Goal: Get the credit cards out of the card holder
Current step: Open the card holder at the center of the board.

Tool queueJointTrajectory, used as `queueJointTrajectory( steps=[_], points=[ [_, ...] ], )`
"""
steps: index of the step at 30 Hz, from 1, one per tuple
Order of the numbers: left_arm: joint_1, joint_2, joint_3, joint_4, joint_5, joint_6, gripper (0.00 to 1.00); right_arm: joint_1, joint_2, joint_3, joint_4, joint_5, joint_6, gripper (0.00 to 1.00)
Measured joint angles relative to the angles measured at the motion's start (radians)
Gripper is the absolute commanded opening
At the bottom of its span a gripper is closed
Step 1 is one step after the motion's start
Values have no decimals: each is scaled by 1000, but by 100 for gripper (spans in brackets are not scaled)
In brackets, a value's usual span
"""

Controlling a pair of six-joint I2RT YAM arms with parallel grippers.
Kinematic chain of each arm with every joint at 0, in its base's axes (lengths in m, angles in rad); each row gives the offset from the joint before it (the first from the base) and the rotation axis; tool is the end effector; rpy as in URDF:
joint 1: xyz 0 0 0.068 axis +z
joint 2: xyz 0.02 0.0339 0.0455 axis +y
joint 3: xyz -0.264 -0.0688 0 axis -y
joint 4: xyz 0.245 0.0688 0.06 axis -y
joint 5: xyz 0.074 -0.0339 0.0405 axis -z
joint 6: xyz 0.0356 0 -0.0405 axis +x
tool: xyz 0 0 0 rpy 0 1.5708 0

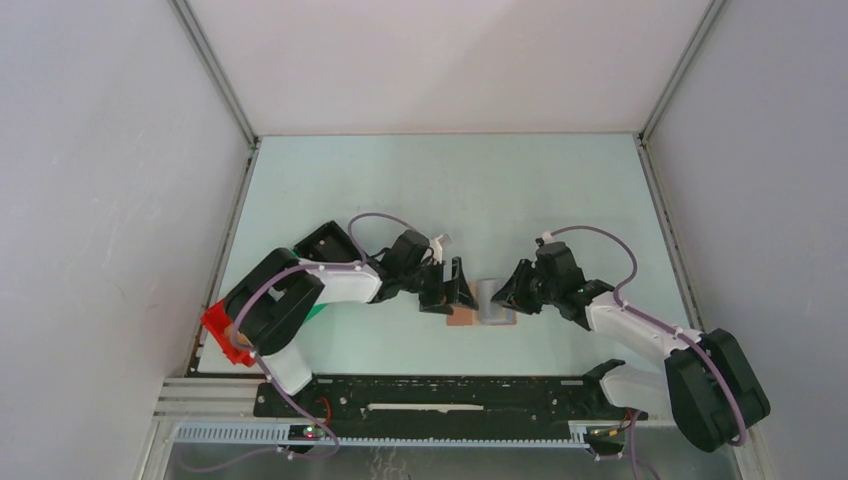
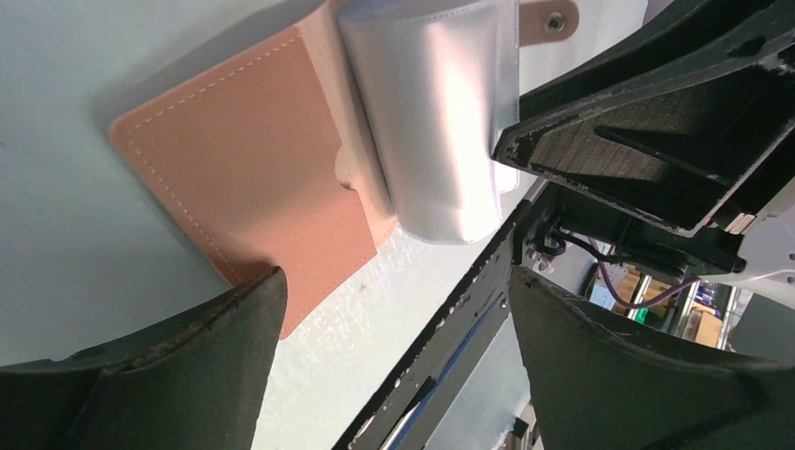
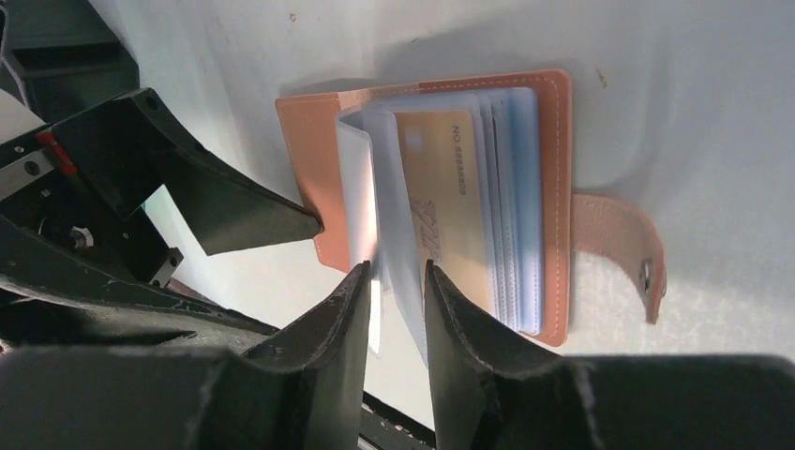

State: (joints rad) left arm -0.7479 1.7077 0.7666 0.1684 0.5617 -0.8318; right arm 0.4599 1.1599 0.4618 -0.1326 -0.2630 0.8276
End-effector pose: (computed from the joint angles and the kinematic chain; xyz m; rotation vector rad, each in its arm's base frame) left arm 0.2242 -0.2338 0.1397 0.2106 2.6570 -1.3297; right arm 0.1876 0.1032 0.1640 0.3396 2.5460 0.8686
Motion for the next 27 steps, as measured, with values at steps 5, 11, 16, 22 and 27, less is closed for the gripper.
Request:
queueJointTrajectory(
  steps=[5,11,16,22,27],
  points=[
    [-10,-23,-11,-32,0,-6,94,28,17,6,31,-34,-8,36],
    [3,-84,-12,-182,-5,8,95,108,129,85,61,-55,-15,39],
    [57,-215,-10,-315,-26,31,95,161,214,154,90,-61,-14,44],
    [103,-364,-3,-402,-80,47,95,200,351,198,160,-64,-7,46],
    [103,-420,21,-454,-97,55,94,207,427,203,183,-73,11,45]
  ],
)
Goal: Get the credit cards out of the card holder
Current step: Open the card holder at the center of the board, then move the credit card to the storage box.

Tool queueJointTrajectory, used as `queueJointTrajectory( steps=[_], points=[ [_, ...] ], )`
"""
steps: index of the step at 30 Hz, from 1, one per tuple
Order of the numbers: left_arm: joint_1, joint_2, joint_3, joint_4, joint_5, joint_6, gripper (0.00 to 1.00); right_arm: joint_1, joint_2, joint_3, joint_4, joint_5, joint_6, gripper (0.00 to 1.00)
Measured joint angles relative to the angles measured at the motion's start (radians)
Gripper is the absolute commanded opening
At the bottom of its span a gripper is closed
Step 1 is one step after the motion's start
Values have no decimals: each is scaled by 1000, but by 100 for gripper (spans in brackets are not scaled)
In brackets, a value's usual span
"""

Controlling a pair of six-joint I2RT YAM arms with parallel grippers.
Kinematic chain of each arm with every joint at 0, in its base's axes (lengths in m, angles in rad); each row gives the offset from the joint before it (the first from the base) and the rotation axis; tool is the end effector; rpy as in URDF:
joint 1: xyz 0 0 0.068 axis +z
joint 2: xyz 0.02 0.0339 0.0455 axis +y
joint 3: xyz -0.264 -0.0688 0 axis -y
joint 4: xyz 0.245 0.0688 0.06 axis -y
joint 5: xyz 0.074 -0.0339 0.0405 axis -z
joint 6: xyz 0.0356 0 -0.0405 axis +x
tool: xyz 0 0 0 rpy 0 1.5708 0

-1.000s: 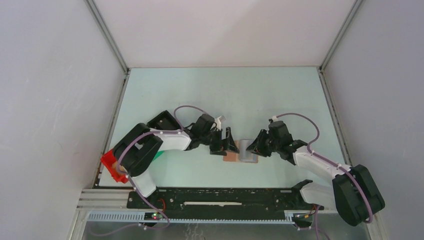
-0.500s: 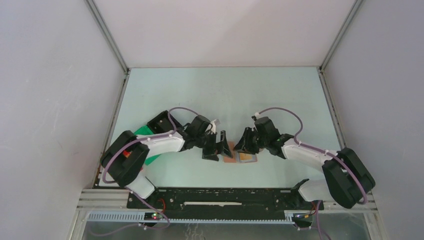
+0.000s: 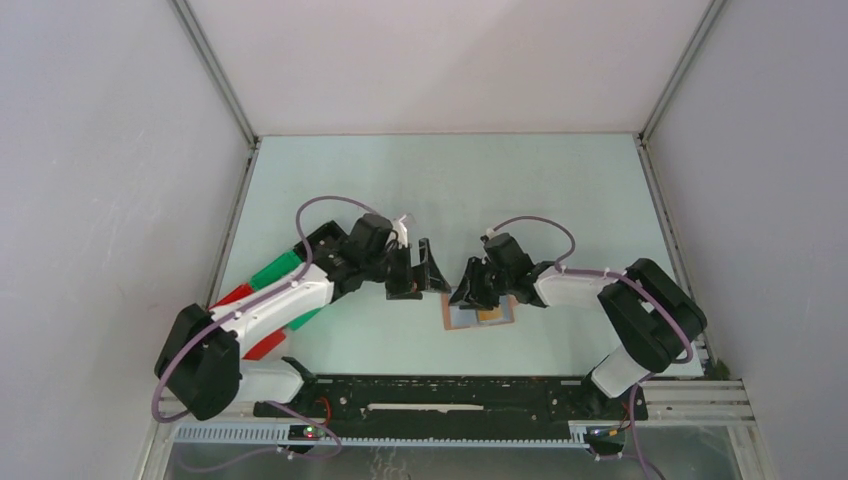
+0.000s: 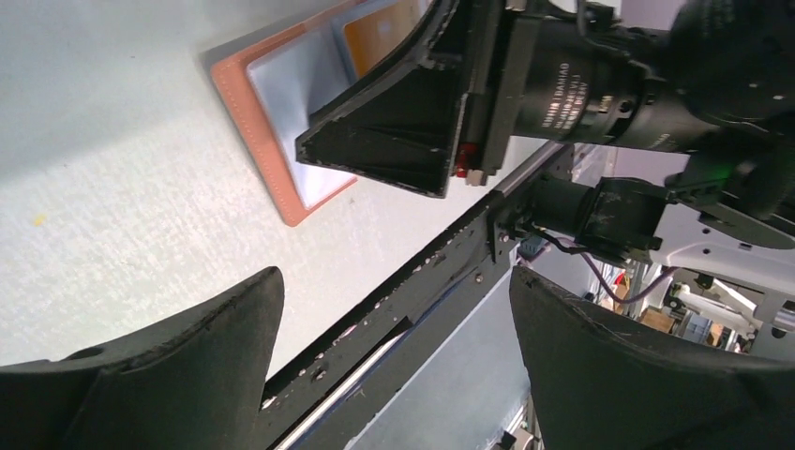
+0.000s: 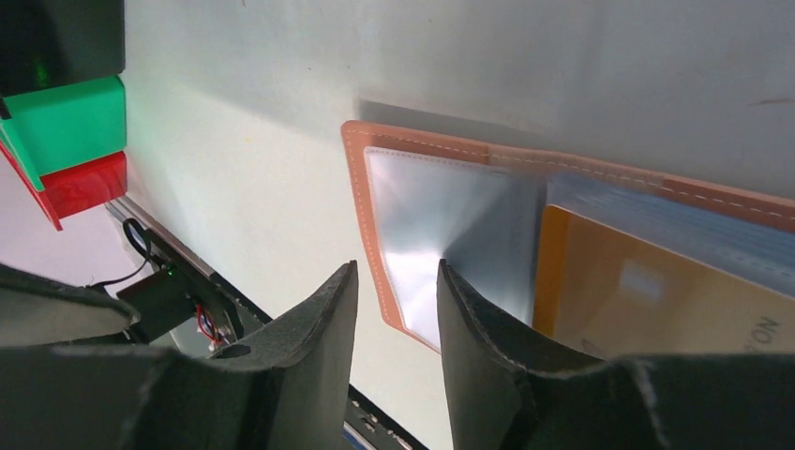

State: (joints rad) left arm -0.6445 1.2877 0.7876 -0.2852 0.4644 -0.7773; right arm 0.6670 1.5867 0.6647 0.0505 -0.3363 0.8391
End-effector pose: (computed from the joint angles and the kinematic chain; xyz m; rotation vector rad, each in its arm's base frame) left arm 0.2022 -0.1719 0.2273 0.0814 2.6035 -1.1653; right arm 0.2200 0.1882 0.1362 0.0650 2.6820 0.9994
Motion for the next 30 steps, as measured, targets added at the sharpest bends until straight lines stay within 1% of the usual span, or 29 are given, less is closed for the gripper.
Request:
queueJointTrajectory(
  steps=[4,6,13,17,24,27,30],
  points=[
    [0,-31,14,-1,-2,-6,95,4,-5,13,-8,0,3,46],
    [0,-54,14,11,-4,-12,94,6,-34,13,-34,12,2,46],
    [-5,-73,20,100,-5,-85,94,0,-233,13,-146,71,-7,46],
    [-45,-37,80,138,-3,-126,94,-22,-318,13,-201,103,-11,46],
    [-93,33,177,195,17,-154,93,-108,-446,-27,-256,157,-11,39],
    [-113,87,212,195,16,-166,93,-173,-520,-56,-294,179,-15,38],
    [-149,168,257,202,18,-179,92,-251,-541,-64,-327,178,-37,37]
  ],
)
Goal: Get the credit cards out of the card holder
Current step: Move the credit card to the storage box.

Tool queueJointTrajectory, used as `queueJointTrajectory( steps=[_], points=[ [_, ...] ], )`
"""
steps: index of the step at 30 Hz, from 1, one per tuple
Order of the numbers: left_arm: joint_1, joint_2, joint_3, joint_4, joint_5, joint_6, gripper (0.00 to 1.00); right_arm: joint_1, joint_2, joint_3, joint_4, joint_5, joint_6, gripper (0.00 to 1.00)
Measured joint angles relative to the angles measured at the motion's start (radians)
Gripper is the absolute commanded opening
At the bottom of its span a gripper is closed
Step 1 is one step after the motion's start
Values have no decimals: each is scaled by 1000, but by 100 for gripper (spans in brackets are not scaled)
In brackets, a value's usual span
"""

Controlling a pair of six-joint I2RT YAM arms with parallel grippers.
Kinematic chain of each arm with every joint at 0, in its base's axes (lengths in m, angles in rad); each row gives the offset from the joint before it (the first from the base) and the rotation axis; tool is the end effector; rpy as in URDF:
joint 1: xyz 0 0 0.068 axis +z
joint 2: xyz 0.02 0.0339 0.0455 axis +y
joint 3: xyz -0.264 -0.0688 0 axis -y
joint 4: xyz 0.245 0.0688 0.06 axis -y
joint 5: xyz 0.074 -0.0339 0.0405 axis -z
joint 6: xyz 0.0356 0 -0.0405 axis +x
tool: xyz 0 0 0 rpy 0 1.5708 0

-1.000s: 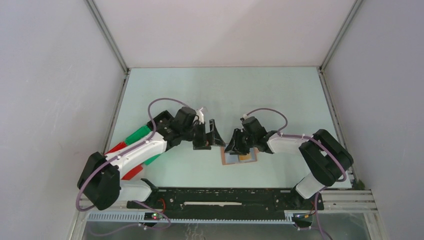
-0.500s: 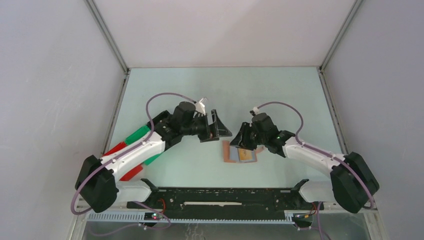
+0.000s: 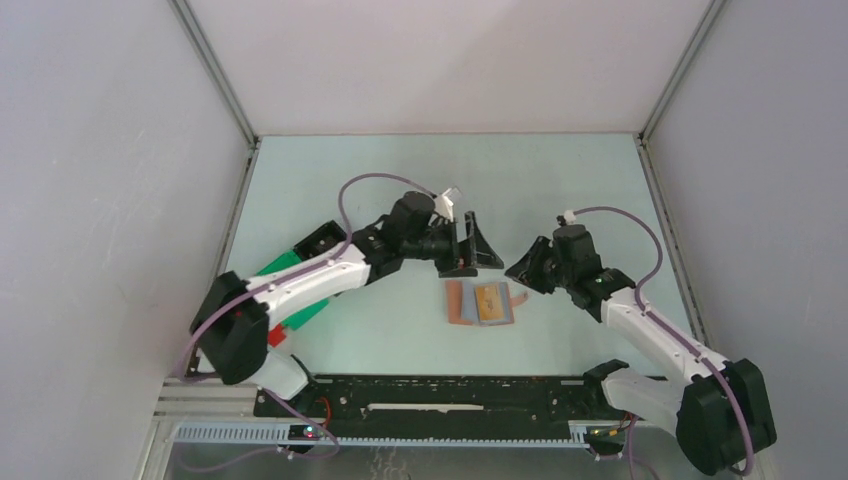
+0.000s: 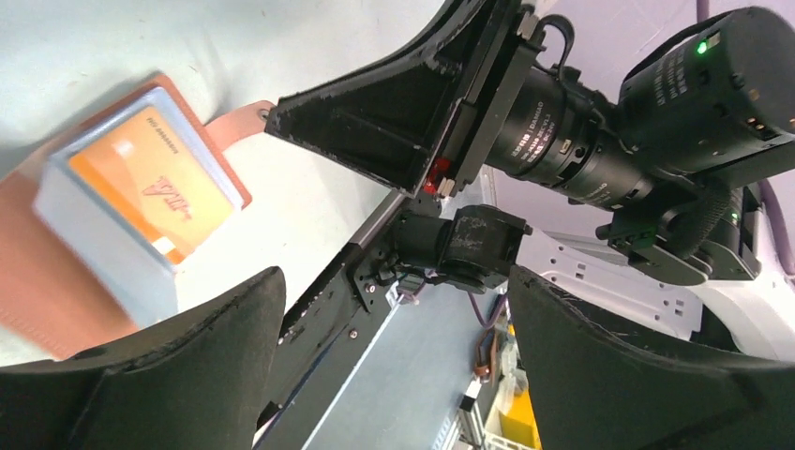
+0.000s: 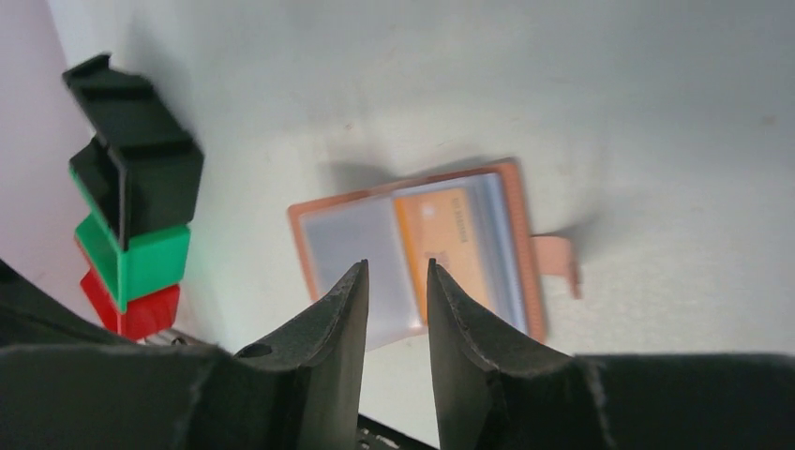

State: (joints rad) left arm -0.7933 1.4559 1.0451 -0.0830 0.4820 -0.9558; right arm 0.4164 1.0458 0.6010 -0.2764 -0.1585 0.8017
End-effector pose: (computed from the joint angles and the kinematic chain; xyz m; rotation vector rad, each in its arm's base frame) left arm 0.2206 -0.2476 0.2829 0.1551 2.3994 -1.4654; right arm 0.1959 0.0928 0.2186 0.3774 2.3881 0.7826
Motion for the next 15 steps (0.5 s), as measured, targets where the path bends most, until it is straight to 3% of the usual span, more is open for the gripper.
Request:
queueJointTrajectory(
  steps=[8,15],
  points=[
    [-49,236,48,122,25,-84,90,-116,76,-21,-19,-115,-110,30],
    [-24,298,-40,198,-29,-153,75,-137,168,-24,7,-226,-155,26]
  ],
)
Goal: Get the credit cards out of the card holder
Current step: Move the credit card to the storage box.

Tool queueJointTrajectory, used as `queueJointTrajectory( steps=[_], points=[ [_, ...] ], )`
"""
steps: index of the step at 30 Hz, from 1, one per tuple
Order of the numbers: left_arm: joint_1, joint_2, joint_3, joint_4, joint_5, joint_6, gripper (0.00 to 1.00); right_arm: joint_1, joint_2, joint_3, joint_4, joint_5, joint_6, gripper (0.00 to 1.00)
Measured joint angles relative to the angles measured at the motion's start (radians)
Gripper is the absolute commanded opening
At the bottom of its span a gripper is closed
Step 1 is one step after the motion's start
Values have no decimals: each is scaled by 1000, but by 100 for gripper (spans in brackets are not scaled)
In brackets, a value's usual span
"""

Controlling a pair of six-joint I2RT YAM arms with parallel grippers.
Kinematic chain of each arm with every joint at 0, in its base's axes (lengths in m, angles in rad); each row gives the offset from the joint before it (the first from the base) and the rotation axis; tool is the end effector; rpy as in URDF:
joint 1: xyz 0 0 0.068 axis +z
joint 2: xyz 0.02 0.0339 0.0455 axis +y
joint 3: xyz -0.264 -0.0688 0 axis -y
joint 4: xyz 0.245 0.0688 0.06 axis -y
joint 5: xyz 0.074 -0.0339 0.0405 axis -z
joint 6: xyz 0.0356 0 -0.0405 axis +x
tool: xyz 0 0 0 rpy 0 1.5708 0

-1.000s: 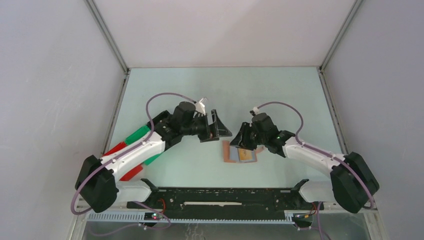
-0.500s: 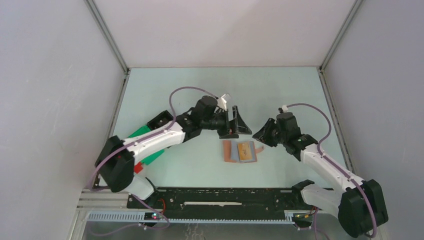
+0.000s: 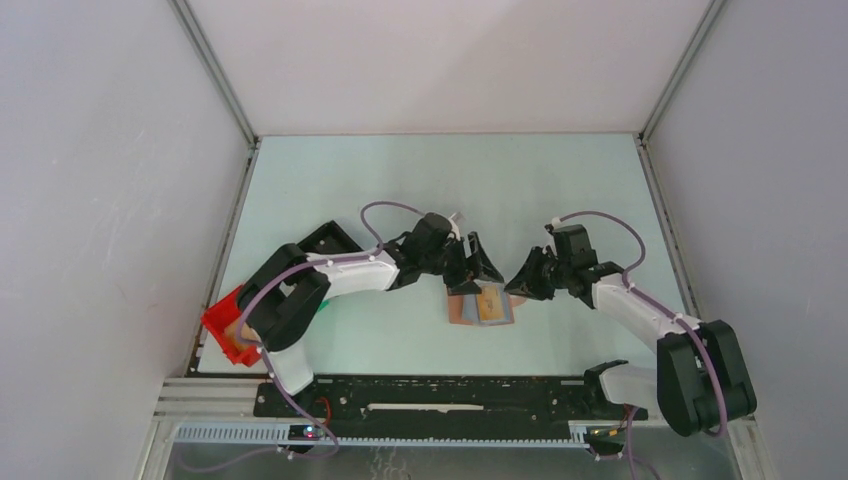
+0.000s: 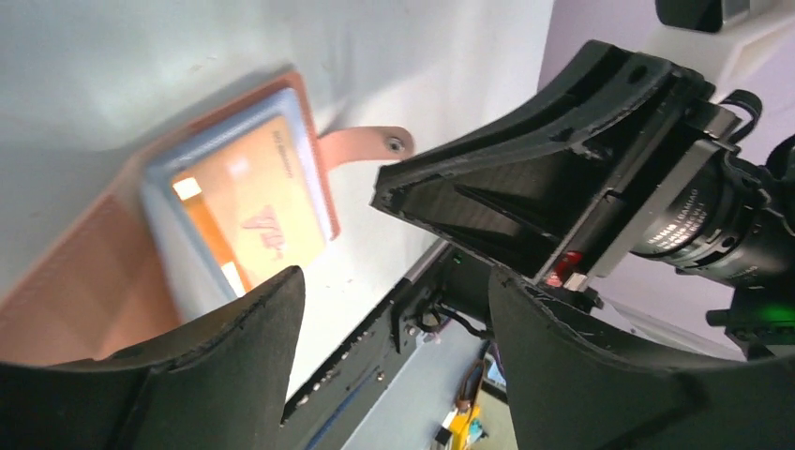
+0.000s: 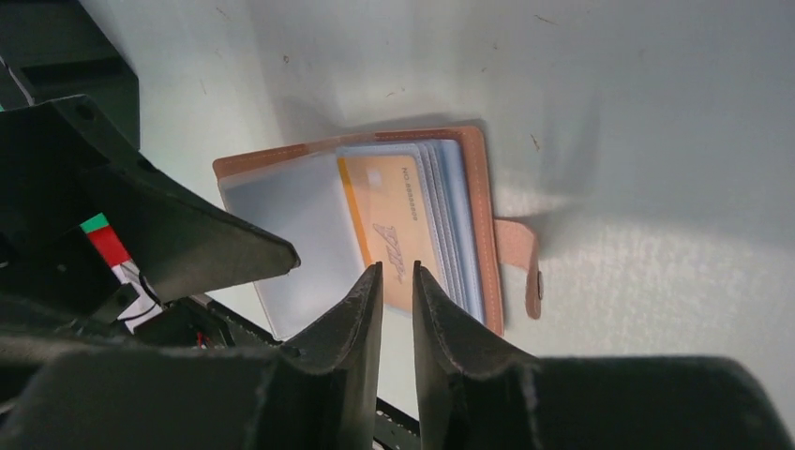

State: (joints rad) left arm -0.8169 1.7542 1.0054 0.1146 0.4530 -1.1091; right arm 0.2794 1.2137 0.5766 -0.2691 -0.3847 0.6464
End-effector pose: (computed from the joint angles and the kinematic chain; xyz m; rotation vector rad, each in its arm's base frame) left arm 0.2445 -0.2832 0.1874 -0.0784 2.6070 -1.4166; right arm 0.2139 0.0753 0.1791 0.3009 2.5739 0.8490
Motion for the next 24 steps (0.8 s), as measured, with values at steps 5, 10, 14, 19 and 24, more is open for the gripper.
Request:
queueJointTrajectory(
  steps=[5,10,14,19,24],
  points=[
    [13,0,-89,42,-46,-35,63,0,67,0,42,-48,-10,24],
    [13,0,-148,40,-77,-43,58,5,106,0,75,-72,-10,24],
    [13,-3,-184,41,-95,-42,57,21,137,0,98,-75,-10,23],
    [13,-3,-212,70,-92,-43,60,49,194,0,111,-61,-10,23],
    [13,-3,-221,101,-87,-35,60,52,201,-1,129,-60,-10,22]
  ],
)
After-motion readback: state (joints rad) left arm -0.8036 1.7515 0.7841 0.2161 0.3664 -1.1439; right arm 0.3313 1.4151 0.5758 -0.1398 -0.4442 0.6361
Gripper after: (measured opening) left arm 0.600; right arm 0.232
